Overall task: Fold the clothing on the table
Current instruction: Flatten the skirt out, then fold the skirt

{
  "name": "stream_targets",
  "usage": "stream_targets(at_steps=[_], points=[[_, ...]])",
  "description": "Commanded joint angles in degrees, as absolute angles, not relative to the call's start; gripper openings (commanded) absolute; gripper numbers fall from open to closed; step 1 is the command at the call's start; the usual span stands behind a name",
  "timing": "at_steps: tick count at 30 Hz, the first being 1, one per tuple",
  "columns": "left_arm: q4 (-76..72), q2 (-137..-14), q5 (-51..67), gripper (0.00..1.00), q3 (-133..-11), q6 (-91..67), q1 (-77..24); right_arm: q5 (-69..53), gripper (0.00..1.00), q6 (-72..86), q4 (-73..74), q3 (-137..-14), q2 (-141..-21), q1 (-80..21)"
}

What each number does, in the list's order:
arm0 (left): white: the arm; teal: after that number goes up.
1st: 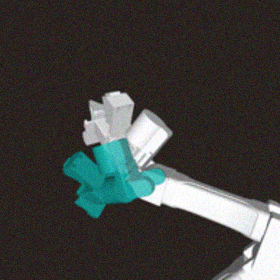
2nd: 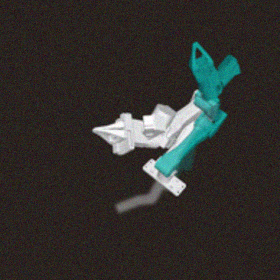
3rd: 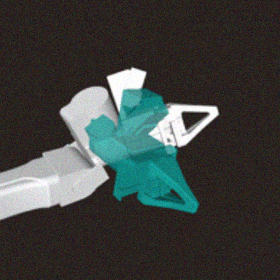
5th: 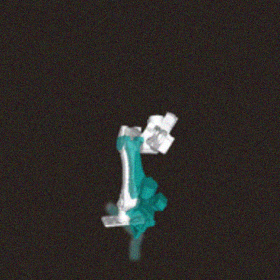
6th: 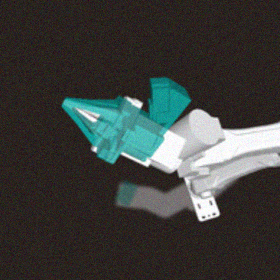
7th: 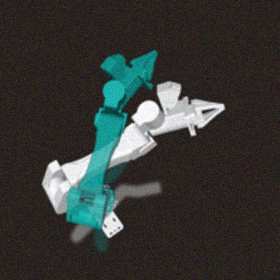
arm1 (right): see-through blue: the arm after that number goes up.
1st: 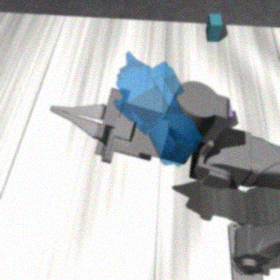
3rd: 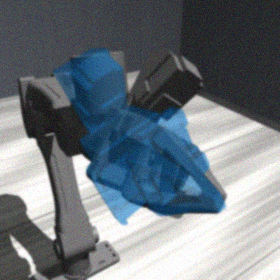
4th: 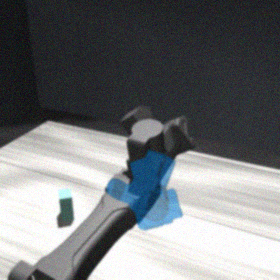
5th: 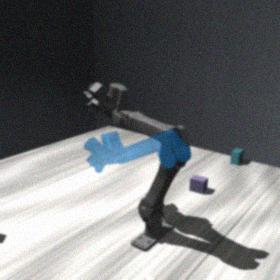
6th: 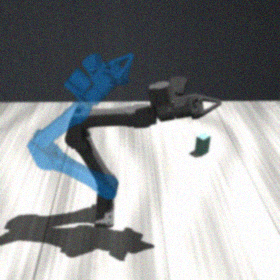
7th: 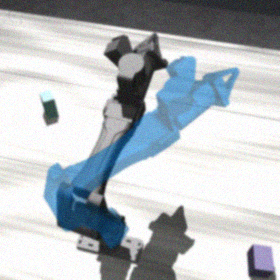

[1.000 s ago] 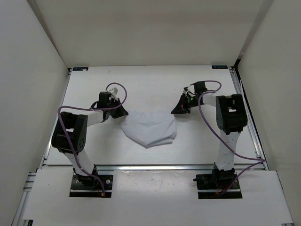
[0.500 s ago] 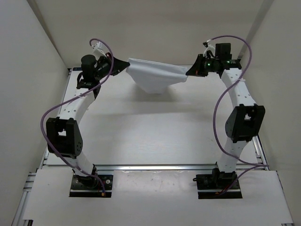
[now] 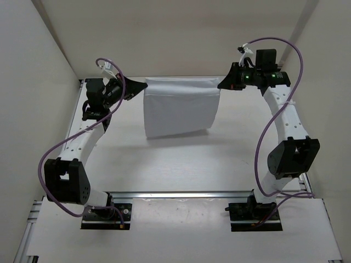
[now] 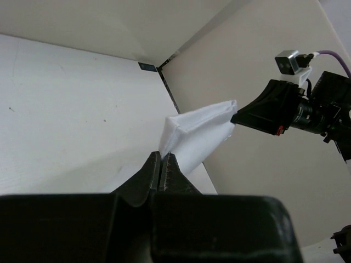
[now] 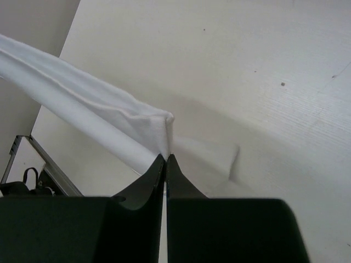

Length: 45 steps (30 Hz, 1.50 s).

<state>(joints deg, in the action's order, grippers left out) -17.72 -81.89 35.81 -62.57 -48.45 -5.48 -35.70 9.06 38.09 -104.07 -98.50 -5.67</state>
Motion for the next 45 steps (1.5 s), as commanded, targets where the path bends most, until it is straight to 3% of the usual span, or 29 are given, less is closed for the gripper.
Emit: stream_targets(at_steps=[1, 8, 17, 26, 32, 39, 45], points=[[-16.97, -77.87, 33.84, 0.0, -63.01, -46.5, -4.92, -32.18, 0.0, 6.77, 39.03, -102.57, -95.54, -6.41], [-15.12, -83.04, 31.56, 0.0, -64.94, -45.88, -4.84, -35.68, 0.01, 11.07, 34.2, -99.84, -97.73, -2.56], [-17.22, -98.42, 34.27, 0.0, -80.83, -48.69, -2.55, -37.0, 0.0, 13.71, 31.12, -117.32, -111.18, -0.09], [-21.35, -100.02, 37.26, 0.0, -89.82, -53.44, -1.67, -39.63, 0.0, 12.13, 30.76, -118.92, -106.8, 2.81], [-22.94, -93.79, 37.18, 0.0, -80.18, -53.27, -2.2, -40.43, 0.0, 11.6, 31.29, -113.57, -103.72, 1.59], [-21.1, -77.29, 30.95, 0.0, -50.31, -50.37, -5.18, -39.46, 0.0, 11.33, 29.62, -89.16, -93.89, -3.59], [-16.35, -64.44, 26.37, 0.0, -34.83, -49.04, -11.6, -37.97, 0.0, 13.45, 29.01, -71.66, -84.21, -7.38]])
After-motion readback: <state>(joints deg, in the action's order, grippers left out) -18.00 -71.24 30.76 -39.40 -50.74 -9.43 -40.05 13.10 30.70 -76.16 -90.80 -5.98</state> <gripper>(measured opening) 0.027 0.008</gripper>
